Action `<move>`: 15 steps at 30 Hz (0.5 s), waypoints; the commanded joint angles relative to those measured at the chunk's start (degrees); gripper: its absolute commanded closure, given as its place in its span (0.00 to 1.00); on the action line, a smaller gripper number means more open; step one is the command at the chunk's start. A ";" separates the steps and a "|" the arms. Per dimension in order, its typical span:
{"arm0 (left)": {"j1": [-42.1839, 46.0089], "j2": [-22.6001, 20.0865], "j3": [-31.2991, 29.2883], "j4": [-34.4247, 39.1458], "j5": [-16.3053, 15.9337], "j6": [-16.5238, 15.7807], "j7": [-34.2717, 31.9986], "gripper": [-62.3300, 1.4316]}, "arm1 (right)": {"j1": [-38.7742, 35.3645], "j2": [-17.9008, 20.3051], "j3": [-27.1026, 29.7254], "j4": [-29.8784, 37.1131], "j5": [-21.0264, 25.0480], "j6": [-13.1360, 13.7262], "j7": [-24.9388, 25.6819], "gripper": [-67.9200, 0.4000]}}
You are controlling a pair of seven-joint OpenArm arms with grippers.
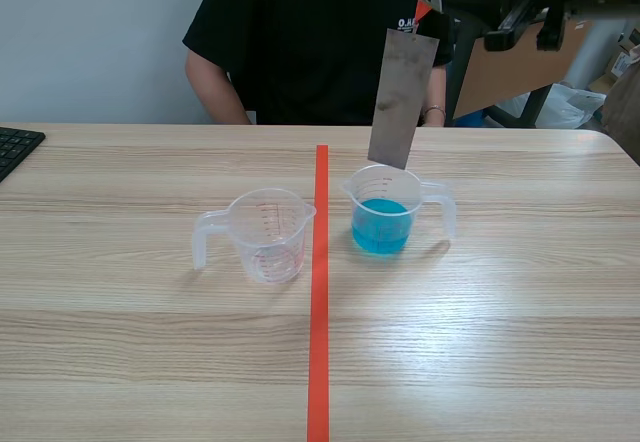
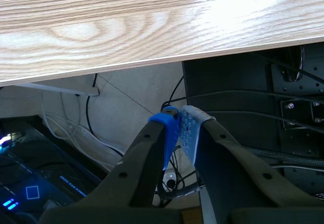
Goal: Do the redox reaction experiment.
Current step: 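Raise the plate and point at it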
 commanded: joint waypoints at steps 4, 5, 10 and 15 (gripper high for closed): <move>0.11 0.00 -0.13 0.68 -0.15 -0.15 -0.76 0.91 | 1.27 0.61 1.20 2.23 1.92 0.35 -0.74 0.97; 0.11 0.00 -0.13 0.68 -0.15 -0.15 -0.76 0.91 | 1.27 0.61 1.22 2.40 2.16 0.35 -1.07 0.97; 0.11 0.00 -0.13 0.68 -0.15 -0.15 -0.76 0.91 | 1.27 0.61 1.27 2.64 2.36 0.35 -1.25 0.97; 0.11 0.00 -0.13 0.68 -0.15 -0.17 -0.74 0.91 | 1.27 0.61 1.27 2.64 2.60 0.35 -1.25 0.97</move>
